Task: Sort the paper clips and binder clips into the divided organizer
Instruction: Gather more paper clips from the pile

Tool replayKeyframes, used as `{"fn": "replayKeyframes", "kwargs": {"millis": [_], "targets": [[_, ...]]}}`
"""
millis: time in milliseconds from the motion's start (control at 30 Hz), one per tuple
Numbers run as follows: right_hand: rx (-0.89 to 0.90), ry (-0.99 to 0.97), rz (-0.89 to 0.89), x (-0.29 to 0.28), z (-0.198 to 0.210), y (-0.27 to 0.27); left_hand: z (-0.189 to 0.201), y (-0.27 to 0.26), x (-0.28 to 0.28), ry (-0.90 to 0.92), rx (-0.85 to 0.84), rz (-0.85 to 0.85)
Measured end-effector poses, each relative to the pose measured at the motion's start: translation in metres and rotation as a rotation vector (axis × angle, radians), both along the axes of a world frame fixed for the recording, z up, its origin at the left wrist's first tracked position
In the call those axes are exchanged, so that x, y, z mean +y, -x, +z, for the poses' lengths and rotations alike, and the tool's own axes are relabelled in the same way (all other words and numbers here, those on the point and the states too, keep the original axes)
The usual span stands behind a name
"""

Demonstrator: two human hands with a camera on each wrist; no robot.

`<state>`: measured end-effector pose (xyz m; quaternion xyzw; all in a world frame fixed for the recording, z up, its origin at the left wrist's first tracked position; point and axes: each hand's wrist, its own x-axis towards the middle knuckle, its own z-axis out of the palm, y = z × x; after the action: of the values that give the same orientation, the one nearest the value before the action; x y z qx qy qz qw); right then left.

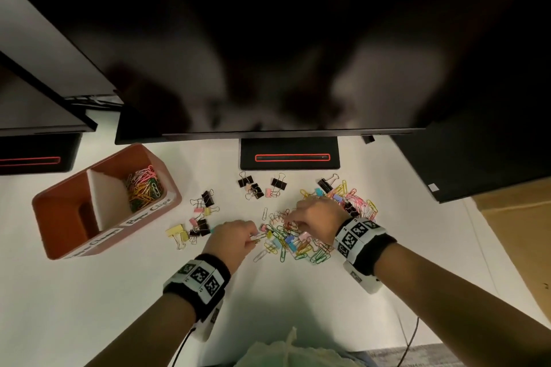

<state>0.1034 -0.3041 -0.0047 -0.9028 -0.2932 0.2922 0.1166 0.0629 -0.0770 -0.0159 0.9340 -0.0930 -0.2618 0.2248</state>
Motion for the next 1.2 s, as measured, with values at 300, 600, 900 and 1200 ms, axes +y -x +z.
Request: {"fn": "replayKeyframes", "kwargs": {"millis": [300, 600, 900, 1200], "targets": [[-0.062, 0.041, 0.078, 0.014, 0.0, -0.002, -0.007, -0.002, 0.0, -0.02, -0.09, -0.002], [-0.031, 0.13, 0.02, 0.021, -0.002, -0.01, -0.009, -0.002, 0.002, -0.013, -0.176, -0.08], [-0.023, -0.011, -0.103, 0.009, 0.003, -0.009, -0.012, 0.01, 0.009, -0.12, -0.232, -0.131], [0.016, 0.153, -0.111, 0.036, -0.002, 0.005, -0.01, -0.006, 0.002, -0.228, -0.171, -0.126]]}}
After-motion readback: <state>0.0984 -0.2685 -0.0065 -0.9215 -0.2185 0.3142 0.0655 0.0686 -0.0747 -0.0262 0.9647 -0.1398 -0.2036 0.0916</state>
